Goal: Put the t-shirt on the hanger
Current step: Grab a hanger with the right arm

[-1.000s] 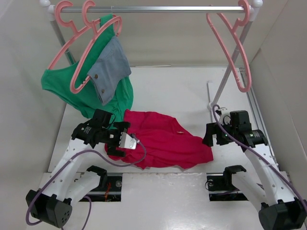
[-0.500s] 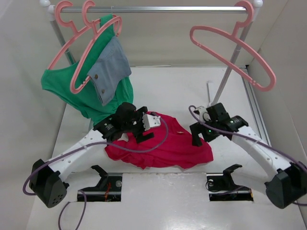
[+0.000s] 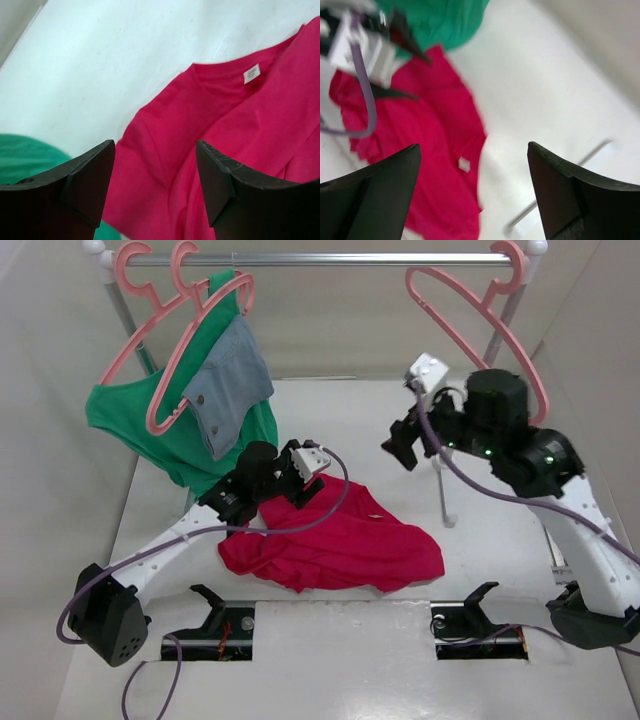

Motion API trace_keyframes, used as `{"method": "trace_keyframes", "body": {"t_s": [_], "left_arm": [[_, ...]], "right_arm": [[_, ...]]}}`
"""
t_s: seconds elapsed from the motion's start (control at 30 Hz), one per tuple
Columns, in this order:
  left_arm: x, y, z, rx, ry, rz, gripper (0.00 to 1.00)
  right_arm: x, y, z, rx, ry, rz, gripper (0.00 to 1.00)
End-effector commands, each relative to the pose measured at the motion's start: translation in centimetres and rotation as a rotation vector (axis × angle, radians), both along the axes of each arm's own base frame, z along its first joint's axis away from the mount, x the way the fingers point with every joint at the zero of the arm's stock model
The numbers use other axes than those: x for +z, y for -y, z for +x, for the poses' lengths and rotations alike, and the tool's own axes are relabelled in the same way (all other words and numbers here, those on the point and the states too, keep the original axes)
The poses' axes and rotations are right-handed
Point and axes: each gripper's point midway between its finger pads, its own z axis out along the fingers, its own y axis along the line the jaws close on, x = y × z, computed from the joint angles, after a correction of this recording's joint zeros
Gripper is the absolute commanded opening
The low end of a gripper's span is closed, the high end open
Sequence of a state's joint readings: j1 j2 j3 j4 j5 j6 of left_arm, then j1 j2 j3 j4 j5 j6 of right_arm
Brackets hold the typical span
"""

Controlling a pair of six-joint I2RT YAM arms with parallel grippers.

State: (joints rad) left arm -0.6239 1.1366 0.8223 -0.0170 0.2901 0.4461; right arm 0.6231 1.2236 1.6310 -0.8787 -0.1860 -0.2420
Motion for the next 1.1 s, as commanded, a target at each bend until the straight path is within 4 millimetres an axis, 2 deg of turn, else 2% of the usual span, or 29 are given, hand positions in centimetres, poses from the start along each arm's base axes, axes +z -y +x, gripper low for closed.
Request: {"method": "trace_keyframes", "body": {"t_s": [0.0,0.03,0.07,0.13,0.17,0.23,0.27,0.47,0.57,0.63,0.7,0.73,0.8,0.83,0.87,0.9,0.97,1.0,1.07], "left_arm": [[0.5,1.4,-0.3,-0.048,0.016,-0.082,0.62],[0.2,1.9,-0.7,-0.066,0.007,-0.076,0.62],[-0.1,1.9,-0.2,-0.035,0.019,-0.062,0.65],[-1.7,2.1,0.1,-0.016,-0.004,-0.020,0.68],[-1.4,2.3,0.5,-0.007,0.007,-0.023,0.68],[-1.1,2.5,0.9,-0.007,0.023,-0.035,0.68],[-0.9,2.7,0.9,-0.021,0.039,-0.040,0.68],[-0.5,3.5,0.0,-0.064,0.062,-0.056,0.69],[-0.5,3.4,-0.3,-0.072,0.061,-0.060,0.69],[-0.7,3.3,-0.4,-0.072,0.059,-0.059,0.69],[-0.8,3.1,-0.6,-0.072,0.059,-0.059,0.69],[-0.5,3.1,-0.7,-0.072,0.067,-0.065,0.69],[-0.9,3.0,-0.9,-0.085,0.064,-0.057,0.69],[-0.9,3.0,-0.9,-0.085,0.064,-0.057,0.69],[-0.5,3.0,-1.0,-0.085,0.072,-0.064,0.69],[-0.5,3.0,-1.0,-0.085,0.072,-0.064,0.69],[-0.9,2.9,-1.1,-0.088,0.072,-0.053,0.69],[-0.9,2.9,-1.1,-0.088,0.072,-0.053,0.69],[-0.9,2.9,-1.1,-0.088,0.072,-0.053,0.69]], "right_arm": [[8.0,2.3,-0.1,-0.042,0.211,0.057,0.91],[11.6,3.6,0.0,-0.085,0.298,0.090,0.91],[13.2,5.9,0.9,-0.192,0.345,0.088,0.93],[16.1,8.8,1.7,-0.319,0.419,0.093,0.94],[17.1,10.4,2.0,-0.383,0.449,0.096,0.94],[17.7,13.4,3.6,-0.510,0.470,0.075,0.94],[18.5,14.3,3.6,-0.539,0.494,0.085,0.94],[17.4,17.9,7.2,-0.683,0.477,0.032,0.94],[17.1,18.4,8.1,-0.695,0.469,0.025,0.94],[16.7,19.4,8.7,-0.716,0.459,0.015,0.92],[15.8,19.7,9.5,-0.695,0.433,0.012,0.87],[14.7,19.5,10.1,-0.678,0.405,0.005,0.85],[13.6,18.7,10.7,-0.620,0.374,0.013,0.72],[12.9,18.5,10.9,-0.601,0.354,0.014,0.58],[12.9,18.5,10.9,-0.601,0.354,0.015,0.58],[12.3,18.0,11.0,-0.573,0.337,0.018,0.40],[11.9,17.8,11.0,-0.565,0.328,0.028,0.25],[12.3,17.6,10.6,-0.553,0.342,0.038,0.15],[12.5,17.4,10.2,-0.542,0.353,0.045,0.07]]}}
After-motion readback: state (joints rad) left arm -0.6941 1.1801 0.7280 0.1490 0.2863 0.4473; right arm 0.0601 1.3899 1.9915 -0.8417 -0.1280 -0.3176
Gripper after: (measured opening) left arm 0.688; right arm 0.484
